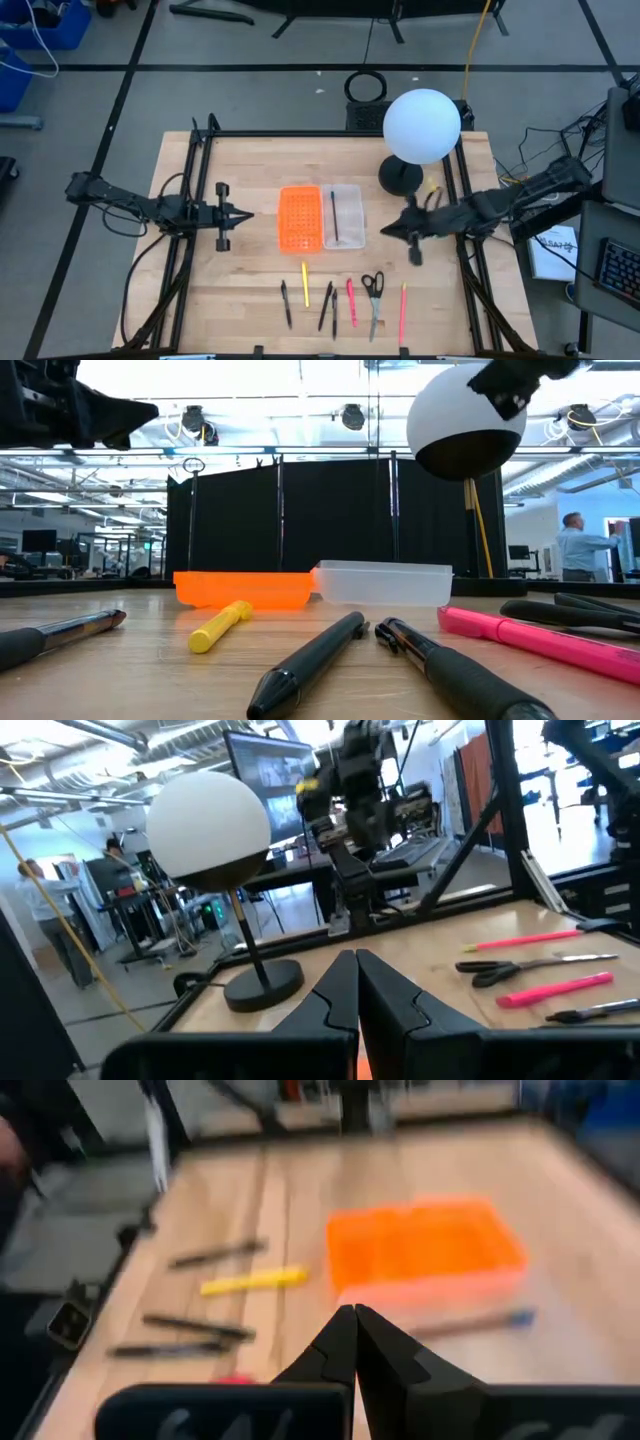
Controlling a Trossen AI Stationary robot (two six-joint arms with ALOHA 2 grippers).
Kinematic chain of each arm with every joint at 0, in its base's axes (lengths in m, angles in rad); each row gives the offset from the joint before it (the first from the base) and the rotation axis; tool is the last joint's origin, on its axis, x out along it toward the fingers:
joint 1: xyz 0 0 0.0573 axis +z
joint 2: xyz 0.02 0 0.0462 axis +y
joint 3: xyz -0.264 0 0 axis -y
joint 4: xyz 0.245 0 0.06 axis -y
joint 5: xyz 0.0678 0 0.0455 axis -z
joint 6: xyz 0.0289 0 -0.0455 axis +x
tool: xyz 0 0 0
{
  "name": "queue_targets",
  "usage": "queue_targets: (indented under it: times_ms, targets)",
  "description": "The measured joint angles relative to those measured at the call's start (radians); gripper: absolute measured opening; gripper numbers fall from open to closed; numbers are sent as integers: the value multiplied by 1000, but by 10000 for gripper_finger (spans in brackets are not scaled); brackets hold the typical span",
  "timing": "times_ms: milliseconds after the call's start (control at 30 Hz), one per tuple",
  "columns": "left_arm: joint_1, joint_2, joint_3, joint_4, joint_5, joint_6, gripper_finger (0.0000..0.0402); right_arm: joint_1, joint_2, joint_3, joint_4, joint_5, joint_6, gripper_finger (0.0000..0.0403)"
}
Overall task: Pick & place school supplies into a supply box
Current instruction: Put the pink pencil into the orange supply box
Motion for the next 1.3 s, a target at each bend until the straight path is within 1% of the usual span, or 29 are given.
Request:
queue_targets:
  times_ms: [133, 200, 300, 433, 500, 533, 700, 767, 833, 900, 967, 1033, 1133, 1200, 1300]
  targets:
    - [0, 0, 0, 37, -2, 33, 7, 64, 286, 293, -316, -3, 203, 0]
    - [0, 0, 0, 59, -1, 28, 8, 99, 405, 449, -471, -6, 326, 0]
    - [0, 0, 0, 55, -1, 25, 8, 148, 566, 663, -668, -49, 526, 0]
    - [0, 0, 0, 54, -1, 4, 8, 217, 715, 888, -822, -57, 767, 0]
    - [0, 0, 0, 54, -1, -16, 8, 252, 755, 950, -871, -50, 905, 0]
    - [0, 0, 0, 51, -1, -21, 8, 270, 770, 970, -893, -30, 977, 0]
    - [0, 0, 0, 21, 1, -21, 8, 371, 808, 978, -1016, 104, 1360, 0]
    - [0, 0, 0, 23, 2, -28, 8, 405, 822, 967, -1073, 158, 1485, 0]
    - [0, 0, 0, 22, 2, -29, 8, 428, 831, 940, -1120, 175, 1598, 0]
    - [0, 0, 0, 23, 2, -29, 8, 441, 831, 889, -1139, 147, 1688, 0]
    - [0, 0, 0, 22, 2, -16, 8, 442, 830, 833, -1130, 71, 1737, 0]
    - [0, 0, 0, 23, 1, 4, 8, 439, 832, 781, -1122, -11, 1738, 0]
    - [0, 0, 0, 29, 1, 38, 8, 430, 831, 701, -1108, -57, 1753, 6]
    - [0, 0, 0, 32, 1, 51, 8, 424, 831, 652, -1068, -58, 1761, 21]
    - [0, 0, 0, 32, 1, 55, 8, 411, 831, 594, -1001, -90, 1760, 59]
